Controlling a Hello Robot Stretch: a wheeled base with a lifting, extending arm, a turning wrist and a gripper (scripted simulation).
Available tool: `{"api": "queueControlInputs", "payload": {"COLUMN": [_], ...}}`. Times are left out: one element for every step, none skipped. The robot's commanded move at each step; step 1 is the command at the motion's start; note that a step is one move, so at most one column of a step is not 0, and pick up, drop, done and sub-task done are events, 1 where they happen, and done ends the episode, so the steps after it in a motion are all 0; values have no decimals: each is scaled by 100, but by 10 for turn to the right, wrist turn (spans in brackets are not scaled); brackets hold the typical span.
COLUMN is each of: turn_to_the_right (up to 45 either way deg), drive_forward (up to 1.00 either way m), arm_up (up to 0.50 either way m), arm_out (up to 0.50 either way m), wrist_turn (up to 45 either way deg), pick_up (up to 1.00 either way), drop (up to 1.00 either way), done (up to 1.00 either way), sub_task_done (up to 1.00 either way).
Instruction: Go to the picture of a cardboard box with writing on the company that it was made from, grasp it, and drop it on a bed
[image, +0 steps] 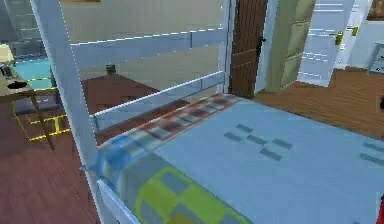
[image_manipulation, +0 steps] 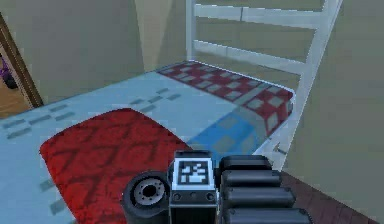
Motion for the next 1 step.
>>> {"api": "queueControlInputs", "payload": {"turn_to_the_right": [450], "drive_forward": [0], "arm_up": [0], "arm_out": [0], "wrist_turn": [0], "pick_up": [0], "drop": [0], "done": [0], "sub_task_done": [0]}}
